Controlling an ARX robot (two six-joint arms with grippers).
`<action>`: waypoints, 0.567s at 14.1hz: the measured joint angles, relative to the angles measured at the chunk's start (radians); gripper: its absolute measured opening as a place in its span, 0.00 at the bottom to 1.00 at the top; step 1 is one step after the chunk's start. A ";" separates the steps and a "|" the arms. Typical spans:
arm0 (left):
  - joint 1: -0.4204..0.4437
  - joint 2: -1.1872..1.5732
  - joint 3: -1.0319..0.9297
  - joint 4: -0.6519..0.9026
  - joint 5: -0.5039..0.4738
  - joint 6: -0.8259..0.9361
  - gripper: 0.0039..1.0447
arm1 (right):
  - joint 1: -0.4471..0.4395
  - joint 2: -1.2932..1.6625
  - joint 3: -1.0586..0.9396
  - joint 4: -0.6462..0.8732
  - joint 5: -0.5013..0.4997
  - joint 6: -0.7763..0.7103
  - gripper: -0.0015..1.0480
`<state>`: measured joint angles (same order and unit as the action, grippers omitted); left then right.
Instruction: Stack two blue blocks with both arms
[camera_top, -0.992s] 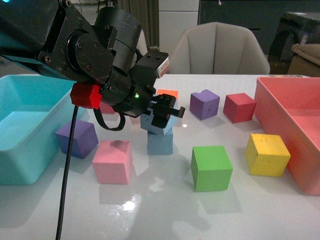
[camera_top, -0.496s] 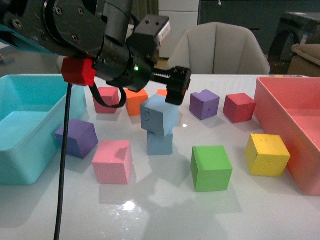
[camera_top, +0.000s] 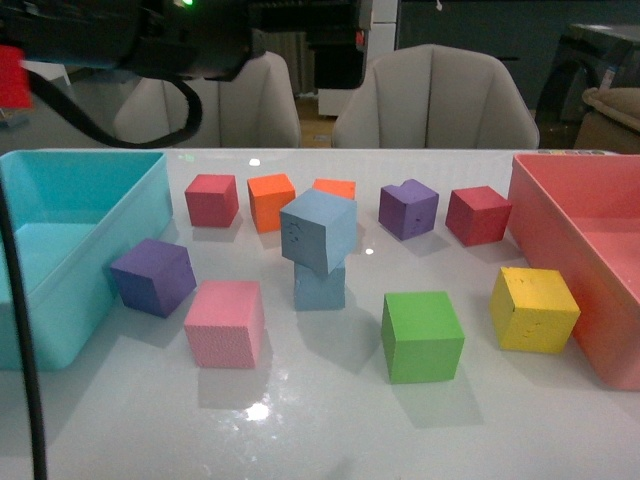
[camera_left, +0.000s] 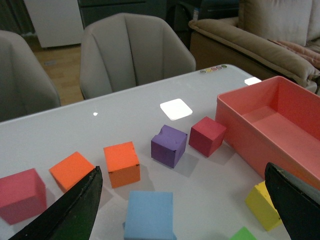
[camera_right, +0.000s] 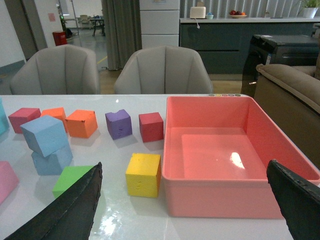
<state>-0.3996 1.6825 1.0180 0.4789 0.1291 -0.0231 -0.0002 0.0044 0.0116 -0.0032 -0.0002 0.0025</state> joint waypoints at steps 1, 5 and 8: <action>-0.005 -0.093 -0.089 0.032 -0.018 -0.004 0.94 | 0.000 0.000 0.000 0.000 0.000 0.000 0.94; 0.192 -0.859 -0.788 0.111 -0.335 0.008 0.08 | 0.000 0.000 0.000 0.000 0.000 0.000 0.94; 0.264 -0.982 -0.872 0.075 -0.271 0.009 0.01 | 0.000 0.000 0.000 0.000 0.000 0.000 0.94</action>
<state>-0.1356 0.7006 0.1455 0.5541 -0.1421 -0.0139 -0.0002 0.0044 0.0116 -0.0032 -0.0002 0.0025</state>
